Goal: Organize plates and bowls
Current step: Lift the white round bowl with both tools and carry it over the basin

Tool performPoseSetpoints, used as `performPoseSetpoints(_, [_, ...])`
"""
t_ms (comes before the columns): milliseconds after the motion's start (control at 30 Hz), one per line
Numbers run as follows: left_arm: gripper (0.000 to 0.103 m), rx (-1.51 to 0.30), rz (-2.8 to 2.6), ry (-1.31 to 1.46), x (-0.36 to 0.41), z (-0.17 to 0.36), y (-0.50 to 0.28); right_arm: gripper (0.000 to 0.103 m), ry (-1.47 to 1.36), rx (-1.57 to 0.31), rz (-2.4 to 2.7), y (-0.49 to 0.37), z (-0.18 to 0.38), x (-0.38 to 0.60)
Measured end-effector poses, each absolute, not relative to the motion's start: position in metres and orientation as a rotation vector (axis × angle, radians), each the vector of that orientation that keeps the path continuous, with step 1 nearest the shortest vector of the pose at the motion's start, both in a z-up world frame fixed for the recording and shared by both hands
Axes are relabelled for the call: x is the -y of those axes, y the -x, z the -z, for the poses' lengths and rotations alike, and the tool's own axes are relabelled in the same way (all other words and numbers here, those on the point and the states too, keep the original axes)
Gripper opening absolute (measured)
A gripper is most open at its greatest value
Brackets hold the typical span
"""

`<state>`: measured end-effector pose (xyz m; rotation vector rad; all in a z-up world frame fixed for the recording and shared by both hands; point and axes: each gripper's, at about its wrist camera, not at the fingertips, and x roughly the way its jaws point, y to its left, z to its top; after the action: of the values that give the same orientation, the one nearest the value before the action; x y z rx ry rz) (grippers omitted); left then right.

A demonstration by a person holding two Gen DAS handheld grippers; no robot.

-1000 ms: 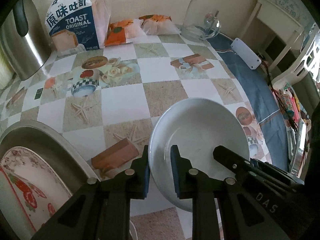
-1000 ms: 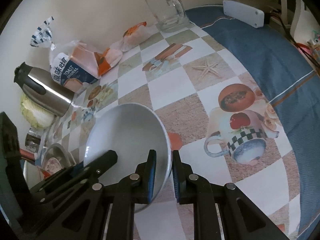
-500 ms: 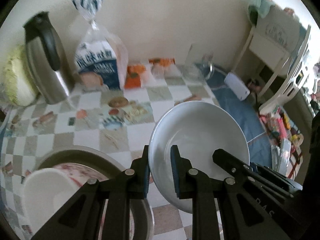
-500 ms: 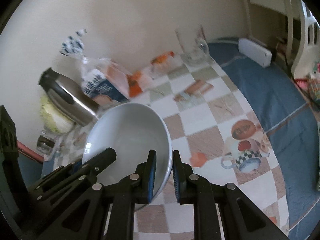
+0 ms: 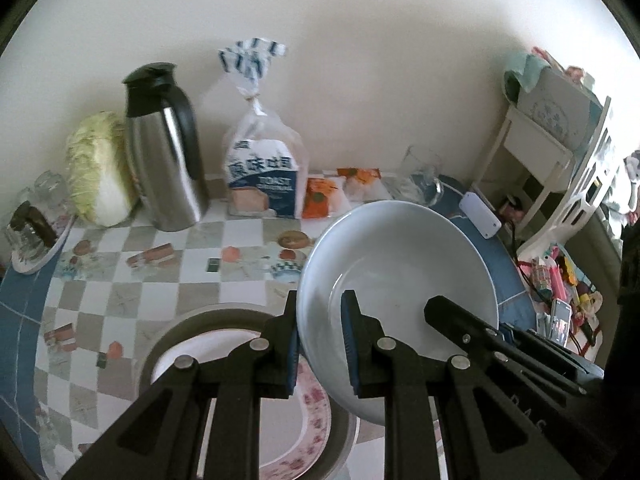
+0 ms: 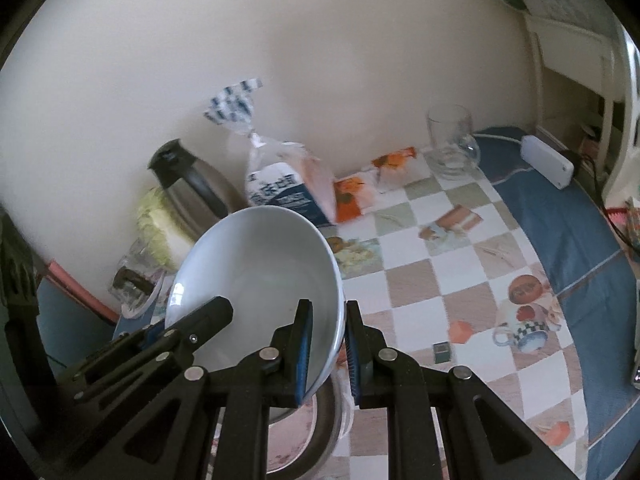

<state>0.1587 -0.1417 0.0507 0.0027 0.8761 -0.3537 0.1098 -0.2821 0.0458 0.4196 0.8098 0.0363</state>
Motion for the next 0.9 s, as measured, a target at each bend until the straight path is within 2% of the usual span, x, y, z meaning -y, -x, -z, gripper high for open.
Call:
performPoseSetpoints(433, [0.020,-0.873,0.276,0.075,0.075,-0.059,-0.150,0.017,-0.355,-0.822,-0.129,-0.113,-0.052,0.219])
performPoseSetpoints(900, [0.020,-0.923,0.215,0.134,0.022,-0.038,-0.139,0.017,-0.282,-0.883,-0.186,-0.112,-0.037,0.165])
